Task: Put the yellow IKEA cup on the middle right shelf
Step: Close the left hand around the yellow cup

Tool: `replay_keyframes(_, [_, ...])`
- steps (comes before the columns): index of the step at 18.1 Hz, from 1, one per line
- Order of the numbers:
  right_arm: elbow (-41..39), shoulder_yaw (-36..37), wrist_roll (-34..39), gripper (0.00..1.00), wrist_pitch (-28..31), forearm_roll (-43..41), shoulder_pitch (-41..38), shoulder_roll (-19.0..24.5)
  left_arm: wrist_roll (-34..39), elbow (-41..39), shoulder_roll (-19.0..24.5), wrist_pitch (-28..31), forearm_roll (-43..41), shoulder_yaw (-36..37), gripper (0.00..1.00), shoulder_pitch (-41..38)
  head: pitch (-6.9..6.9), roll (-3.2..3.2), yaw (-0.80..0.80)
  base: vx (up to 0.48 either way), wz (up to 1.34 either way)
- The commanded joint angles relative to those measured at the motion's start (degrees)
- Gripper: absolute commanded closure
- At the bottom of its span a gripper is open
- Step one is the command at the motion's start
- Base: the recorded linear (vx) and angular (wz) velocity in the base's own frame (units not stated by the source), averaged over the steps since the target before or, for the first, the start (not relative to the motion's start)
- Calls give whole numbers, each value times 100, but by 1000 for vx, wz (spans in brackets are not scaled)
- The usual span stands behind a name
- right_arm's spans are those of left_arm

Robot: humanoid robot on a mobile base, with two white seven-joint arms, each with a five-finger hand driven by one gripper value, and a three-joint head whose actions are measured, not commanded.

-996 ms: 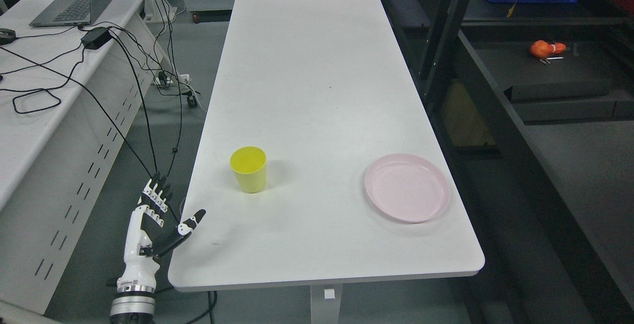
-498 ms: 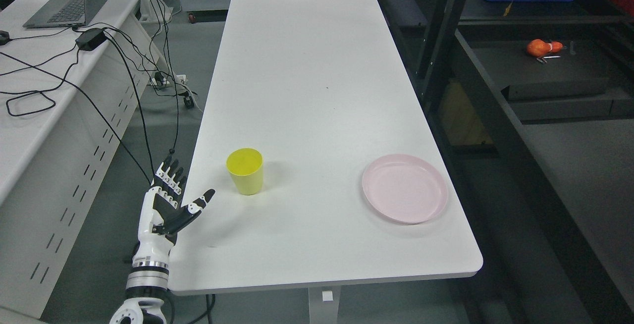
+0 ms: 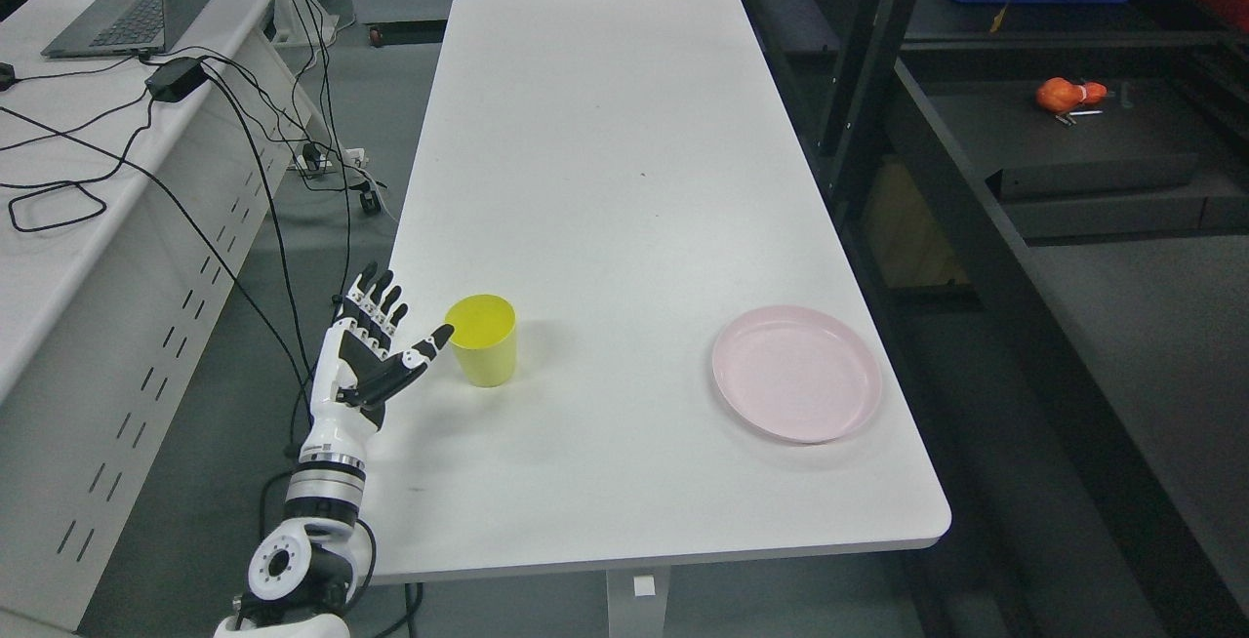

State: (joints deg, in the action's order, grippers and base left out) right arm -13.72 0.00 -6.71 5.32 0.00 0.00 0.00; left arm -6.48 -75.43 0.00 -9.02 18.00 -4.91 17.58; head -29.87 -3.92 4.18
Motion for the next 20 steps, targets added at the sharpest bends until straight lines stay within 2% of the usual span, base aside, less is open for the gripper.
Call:
replay_keyframes(1, [0, -97, 3, 1, 4, -141, -79, -100, -116, 950, 100, -12, 63, 666, 1, 342, 0, 0, 0, 0, 0])
replay_keyframes(5, [0, -97, 3, 1, 4, -141, -79, -100, -116, 1425, 100, 6, 238, 675, 1, 641, 0, 0, 0, 0, 0])
replay_keyframes(12, [0, -97, 3, 1, 4, -141, -79, -100, -134, 1636, 100, 23, 511, 1079, 1, 738, 0, 0, 0, 0, 0])
replay_keyframes(20, [0, -97, 3, 1, 4, -141, -79, -100, -468, 1636, 100, 15, 502, 1607, 1, 694, 0, 0, 0, 0, 0])
